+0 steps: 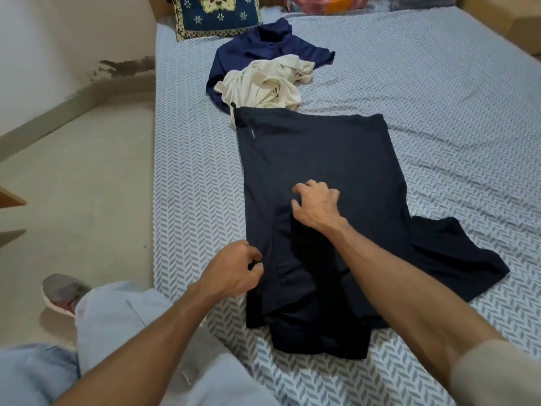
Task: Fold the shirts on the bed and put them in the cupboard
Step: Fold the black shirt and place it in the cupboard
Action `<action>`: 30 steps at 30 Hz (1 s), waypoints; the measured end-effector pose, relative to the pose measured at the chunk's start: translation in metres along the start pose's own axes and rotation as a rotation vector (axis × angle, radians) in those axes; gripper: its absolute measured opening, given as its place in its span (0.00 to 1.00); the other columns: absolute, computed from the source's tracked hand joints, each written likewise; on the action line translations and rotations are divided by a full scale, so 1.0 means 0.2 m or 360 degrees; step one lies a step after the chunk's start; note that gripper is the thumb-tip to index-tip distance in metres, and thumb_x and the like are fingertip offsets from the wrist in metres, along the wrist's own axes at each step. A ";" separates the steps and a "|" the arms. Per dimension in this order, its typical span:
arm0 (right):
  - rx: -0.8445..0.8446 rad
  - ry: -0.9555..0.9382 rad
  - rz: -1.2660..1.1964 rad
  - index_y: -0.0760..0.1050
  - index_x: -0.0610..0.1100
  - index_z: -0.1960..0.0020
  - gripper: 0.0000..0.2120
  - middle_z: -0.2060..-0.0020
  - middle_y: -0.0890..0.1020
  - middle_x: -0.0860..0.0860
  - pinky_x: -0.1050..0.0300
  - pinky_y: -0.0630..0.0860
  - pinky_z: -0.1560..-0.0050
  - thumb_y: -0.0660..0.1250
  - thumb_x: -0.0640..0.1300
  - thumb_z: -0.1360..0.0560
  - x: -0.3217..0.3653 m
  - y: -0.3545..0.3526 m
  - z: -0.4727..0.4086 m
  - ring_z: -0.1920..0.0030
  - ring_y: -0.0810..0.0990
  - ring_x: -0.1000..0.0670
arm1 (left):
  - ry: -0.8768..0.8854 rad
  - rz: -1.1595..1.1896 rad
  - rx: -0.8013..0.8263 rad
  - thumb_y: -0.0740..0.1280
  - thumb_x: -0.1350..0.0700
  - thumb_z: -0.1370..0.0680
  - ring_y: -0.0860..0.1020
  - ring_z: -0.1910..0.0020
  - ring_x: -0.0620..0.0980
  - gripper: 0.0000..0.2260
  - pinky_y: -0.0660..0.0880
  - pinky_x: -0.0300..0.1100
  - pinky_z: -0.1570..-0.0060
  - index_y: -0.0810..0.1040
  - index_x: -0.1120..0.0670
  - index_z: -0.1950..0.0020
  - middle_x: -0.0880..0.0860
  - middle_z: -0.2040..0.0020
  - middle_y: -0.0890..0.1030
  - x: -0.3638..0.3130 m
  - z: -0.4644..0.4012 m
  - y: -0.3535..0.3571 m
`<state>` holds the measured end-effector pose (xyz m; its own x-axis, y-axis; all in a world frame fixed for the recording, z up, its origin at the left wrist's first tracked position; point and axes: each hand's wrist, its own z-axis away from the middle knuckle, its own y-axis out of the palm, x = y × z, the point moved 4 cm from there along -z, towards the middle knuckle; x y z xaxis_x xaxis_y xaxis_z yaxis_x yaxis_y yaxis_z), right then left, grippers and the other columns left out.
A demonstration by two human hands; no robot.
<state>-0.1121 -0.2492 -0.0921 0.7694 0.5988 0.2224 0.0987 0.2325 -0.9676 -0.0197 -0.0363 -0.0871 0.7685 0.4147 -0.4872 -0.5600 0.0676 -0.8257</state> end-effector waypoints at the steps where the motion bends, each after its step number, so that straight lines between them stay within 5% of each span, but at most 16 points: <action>1: 0.0015 -0.0006 0.0018 0.75 0.51 0.32 0.19 0.36 0.77 0.49 0.41 0.65 0.36 0.62 0.53 0.20 0.02 0.02 -0.03 0.35 0.72 0.44 | -0.0026 0.0048 -0.0027 0.67 0.52 0.23 0.80 0.46 0.47 0.12 0.75 0.41 0.43 0.85 0.53 0.43 0.48 0.47 0.81 0.01 -0.03 -0.03; 5: 0.0038 0.0003 -0.0001 0.76 0.51 0.39 0.20 0.43 0.77 0.51 0.41 0.64 0.39 0.61 0.62 0.23 0.07 0.11 -0.14 0.39 0.72 0.46 | -0.0154 0.0206 -0.0076 0.67 0.54 0.22 0.79 0.38 0.46 0.14 0.72 0.40 0.35 0.83 0.54 0.37 0.49 0.38 0.82 0.09 -0.23 -0.15; 8: -0.0069 -0.0084 -0.0142 0.76 0.53 0.49 0.20 0.53 0.76 0.56 0.44 0.67 0.45 0.62 0.68 0.27 0.08 0.20 -0.15 0.44 0.72 0.48 | -0.0237 0.0264 -0.0129 0.66 0.54 0.21 0.79 0.38 0.47 0.15 0.69 0.34 0.39 0.82 0.53 0.36 0.49 0.37 0.82 0.15 -0.46 -0.23; 12: -0.0438 -0.0316 -0.0341 0.74 0.51 0.57 0.16 0.61 0.72 0.58 0.48 0.68 0.51 0.67 0.64 0.29 0.06 0.30 -0.06 0.56 0.73 0.50 | -0.0256 0.0276 -0.0242 0.65 0.57 0.22 0.80 0.41 0.46 0.14 0.65 0.30 0.48 0.83 0.53 0.38 0.48 0.41 0.84 0.19 -0.78 -0.34; 17: -0.0541 -0.0312 -0.0358 0.73 0.48 0.63 0.12 0.63 0.70 0.57 0.49 0.68 0.52 0.67 0.56 0.30 0.05 0.36 -0.10 0.60 0.69 0.51 | -0.0362 0.0303 -0.0513 0.68 0.55 0.23 0.80 0.50 0.53 0.10 0.68 0.39 0.52 0.81 0.55 0.43 0.53 0.49 0.83 0.26 -1.24 -0.49; 23: -0.0576 -0.0312 -0.0398 0.71 0.47 0.65 0.12 0.65 0.69 0.55 0.52 0.65 0.54 0.69 0.53 0.30 0.04 0.39 -0.11 0.62 0.68 0.51 | -0.0855 0.0881 -0.0836 0.70 0.35 0.30 0.80 0.44 0.55 0.30 0.78 0.47 0.44 0.76 0.56 0.38 0.53 0.44 0.83 0.35 -1.72 -0.68; 30: -0.0592 -0.0285 -0.0482 0.69 0.47 0.65 0.11 0.65 0.69 0.56 0.53 0.65 0.54 0.68 0.51 0.31 0.04 0.38 -0.10 0.62 0.67 0.52 | -0.0921 0.0636 -0.0942 0.63 0.55 0.24 0.79 0.42 0.57 0.17 0.73 0.43 0.49 0.76 0.58 0.37 0.56 0.40 0.81 0.25 -1.95 -0.78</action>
<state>-0.0858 -0.2425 -0.1673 0.5548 0.6762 0.4847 0.5436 0.1465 -0.8265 0.2260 -0.3794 -0.0935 0.1876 0.7074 -0.6814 -0.3781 -0.5883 -0.7148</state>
